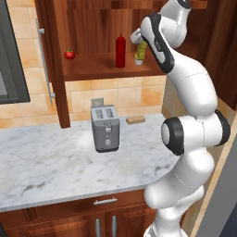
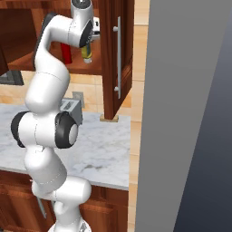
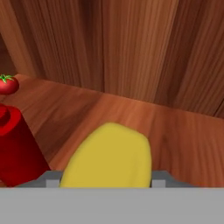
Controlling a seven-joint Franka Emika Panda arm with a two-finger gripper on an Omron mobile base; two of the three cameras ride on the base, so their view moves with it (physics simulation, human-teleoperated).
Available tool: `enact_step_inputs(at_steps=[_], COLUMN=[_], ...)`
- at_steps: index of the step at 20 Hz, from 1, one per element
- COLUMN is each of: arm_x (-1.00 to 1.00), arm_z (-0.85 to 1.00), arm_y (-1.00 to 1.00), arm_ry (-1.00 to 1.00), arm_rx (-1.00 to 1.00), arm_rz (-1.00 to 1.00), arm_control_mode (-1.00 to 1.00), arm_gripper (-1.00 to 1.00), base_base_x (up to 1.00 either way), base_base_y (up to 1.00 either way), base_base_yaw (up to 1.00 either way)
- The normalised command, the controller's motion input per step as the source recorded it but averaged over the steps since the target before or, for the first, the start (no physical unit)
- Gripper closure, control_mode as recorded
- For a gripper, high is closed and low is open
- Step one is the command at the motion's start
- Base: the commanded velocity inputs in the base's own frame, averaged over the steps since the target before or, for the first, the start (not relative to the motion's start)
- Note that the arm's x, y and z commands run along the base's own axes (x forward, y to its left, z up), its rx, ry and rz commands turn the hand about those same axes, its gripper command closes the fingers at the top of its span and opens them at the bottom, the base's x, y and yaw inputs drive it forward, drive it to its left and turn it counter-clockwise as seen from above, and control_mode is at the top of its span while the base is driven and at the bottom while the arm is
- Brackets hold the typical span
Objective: Pick the mustard and ketchup from the counter and place them in the cabinet.
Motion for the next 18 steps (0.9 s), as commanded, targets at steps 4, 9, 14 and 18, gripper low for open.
enact_step_inputs(at_steps=[4,9,14,18], arm_x=[0.17,0.03,-0.1,-0.25], arm_z=[-0.16,-0.02,0.0,0.0], arm_y=[0.0,0.0,0.0,0.0], arm_ry=[0.0,0.0,-0.05,-0.09], arm_rx=[0.0,0.0,0.0,0.0], arm_rz=[0.0,0.0,0.0,0.0], arm_control_mode=[-1.0,-1.0,-1.0,-1.0], arm_gripper=[1.0,-1.0,-1.0,-1.0], base_base_x=[0.0,0.0,0.0,0.0], base_base_y=[0.0,0.0,0.0,0.0], base_base_yaw=[0.0,0.0,0.0,0.0])
